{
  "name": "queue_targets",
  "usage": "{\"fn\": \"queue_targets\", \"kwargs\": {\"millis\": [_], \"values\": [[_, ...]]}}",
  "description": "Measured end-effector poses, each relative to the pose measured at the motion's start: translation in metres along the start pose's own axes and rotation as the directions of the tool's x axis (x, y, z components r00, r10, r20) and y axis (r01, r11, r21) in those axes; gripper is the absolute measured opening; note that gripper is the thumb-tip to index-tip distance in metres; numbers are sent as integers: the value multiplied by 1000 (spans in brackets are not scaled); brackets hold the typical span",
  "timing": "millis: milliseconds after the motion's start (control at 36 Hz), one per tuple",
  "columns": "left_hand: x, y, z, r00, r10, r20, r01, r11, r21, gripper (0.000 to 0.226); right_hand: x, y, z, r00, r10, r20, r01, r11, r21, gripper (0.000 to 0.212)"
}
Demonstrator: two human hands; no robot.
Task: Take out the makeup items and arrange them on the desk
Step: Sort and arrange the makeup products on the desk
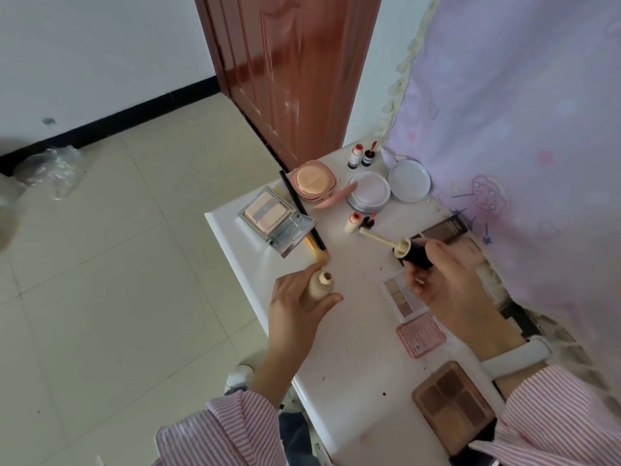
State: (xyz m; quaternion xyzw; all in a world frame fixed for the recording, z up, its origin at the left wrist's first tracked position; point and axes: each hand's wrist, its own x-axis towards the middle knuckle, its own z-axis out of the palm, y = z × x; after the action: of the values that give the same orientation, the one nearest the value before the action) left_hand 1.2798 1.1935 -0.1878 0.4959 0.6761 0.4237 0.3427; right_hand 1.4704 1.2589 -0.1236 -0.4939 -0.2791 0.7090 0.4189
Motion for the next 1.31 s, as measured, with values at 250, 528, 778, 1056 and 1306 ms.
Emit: {"fn": "queue_targets", "kwargs": {"millis": [250, 528, 778, 1056, 1306], "values": [[-8, -10, -3, 989, -33, -143, 27, 999, -43, 53, -8, 48, 15, 998, 22, 50, -8, 965, -263, 27], [-10, -19, -12, 966, 9, -259, 13, 997, 81, 49, 0, 81, 38, 973, -184, 142, 228, 639, -735, 24], [-10, -24, -19, 991, 115, -66, -103, 980, 169, 54, 11, 96, 34, 898, -374, 232, 402, 483, -778, 30], [-12, -23, -17, 999, -16, -46, 22, 990, 140, 47, 15, 100, 37, 869, -430, 247, 393, 294, -871, 33], [-7, -23, -15, 999, 51, -20, -49, 995, 85, 57, 25, 105, 36, 852, -421, 311, 429, 219, -877, 35]]}}
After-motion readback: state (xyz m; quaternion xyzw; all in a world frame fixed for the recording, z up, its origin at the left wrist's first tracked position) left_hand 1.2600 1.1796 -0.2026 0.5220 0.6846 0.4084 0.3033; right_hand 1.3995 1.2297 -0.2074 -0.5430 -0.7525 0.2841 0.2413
